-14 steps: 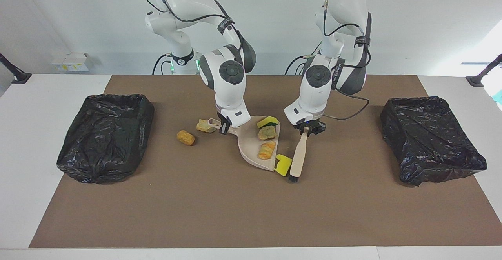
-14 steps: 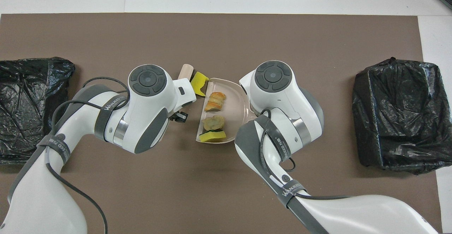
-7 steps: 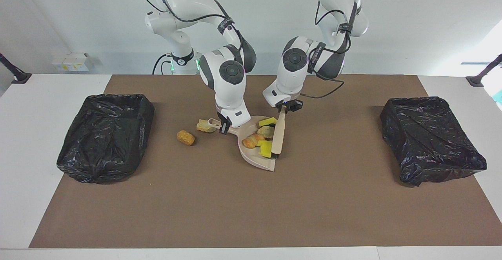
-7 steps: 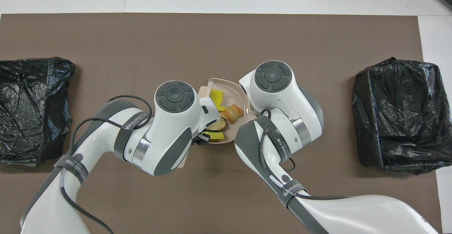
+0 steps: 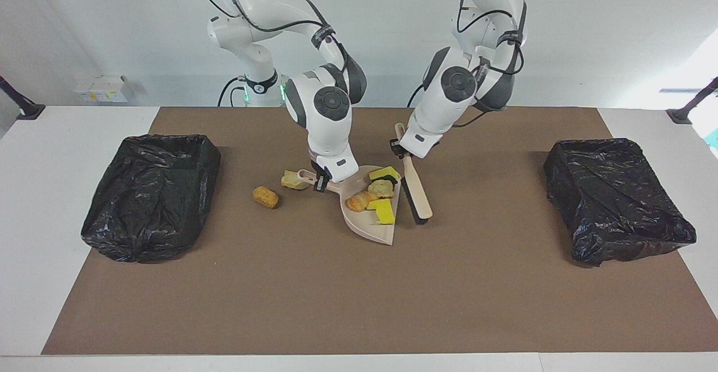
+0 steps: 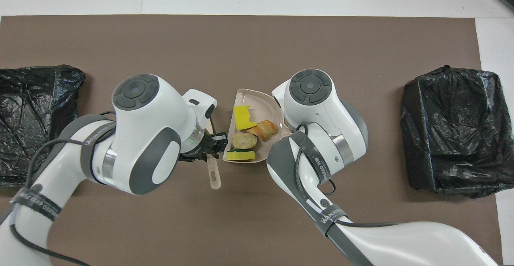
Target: Sweep and dump trash in bin
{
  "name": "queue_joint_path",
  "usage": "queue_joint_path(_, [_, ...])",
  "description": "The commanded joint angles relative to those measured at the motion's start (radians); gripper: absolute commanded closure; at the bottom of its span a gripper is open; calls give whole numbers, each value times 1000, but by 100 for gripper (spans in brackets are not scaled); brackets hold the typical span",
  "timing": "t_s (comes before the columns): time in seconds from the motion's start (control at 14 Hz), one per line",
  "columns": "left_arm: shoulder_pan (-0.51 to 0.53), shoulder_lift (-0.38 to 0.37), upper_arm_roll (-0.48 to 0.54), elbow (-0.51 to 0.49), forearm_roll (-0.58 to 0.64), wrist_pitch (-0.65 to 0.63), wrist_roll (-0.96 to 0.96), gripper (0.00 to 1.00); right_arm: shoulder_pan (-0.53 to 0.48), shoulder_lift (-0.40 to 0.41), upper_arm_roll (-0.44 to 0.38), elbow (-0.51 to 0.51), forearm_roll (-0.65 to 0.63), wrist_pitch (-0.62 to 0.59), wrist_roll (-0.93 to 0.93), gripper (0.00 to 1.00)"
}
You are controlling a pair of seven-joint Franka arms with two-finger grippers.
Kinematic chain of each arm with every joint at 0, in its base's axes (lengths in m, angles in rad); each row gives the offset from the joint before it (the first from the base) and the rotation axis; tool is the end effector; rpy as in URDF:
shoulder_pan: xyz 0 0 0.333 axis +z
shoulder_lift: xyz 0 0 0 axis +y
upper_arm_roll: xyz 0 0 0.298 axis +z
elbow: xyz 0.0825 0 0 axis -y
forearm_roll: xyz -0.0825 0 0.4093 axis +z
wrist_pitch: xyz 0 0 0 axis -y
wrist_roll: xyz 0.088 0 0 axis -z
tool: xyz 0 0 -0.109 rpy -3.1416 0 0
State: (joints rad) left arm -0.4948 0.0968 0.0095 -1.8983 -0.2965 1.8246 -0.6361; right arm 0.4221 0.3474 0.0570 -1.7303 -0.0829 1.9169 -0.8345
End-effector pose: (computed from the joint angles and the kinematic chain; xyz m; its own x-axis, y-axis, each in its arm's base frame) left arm 0.5083 -0.2957 0.4093 0.9275 0.2202 -0.3021 0.2624 -0.9590 0.1068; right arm 0.5775 0.2906 0.3373 0.2144 0.9657 -0.1468 0.9701 -0.2280 -0.0829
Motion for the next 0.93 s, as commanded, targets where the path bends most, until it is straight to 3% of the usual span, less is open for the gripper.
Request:
queue_joint_path(0.0, [-1, -87, -2, -53, 3, -97, -28, 100, -3, -22, 7, -32, -9, 25, -12, 100])
queue_joint_path(0.14, [-16, -147, -5, -82, 103, -116, 85, 100, -3, -22, 7, -32, -8, 25, -11, 100])
queue_joint_path(0.5, [-73, -299, -11, -296, 146, -99, 136, 100, -3, -22, 7, -32, -8, 25, -11, 100])
queue_joint_path(0.86, [-185, -370, -13, -418, 146, 40, 127, 100, -3, -21, 7, -23, -8, 19, -12, 100])
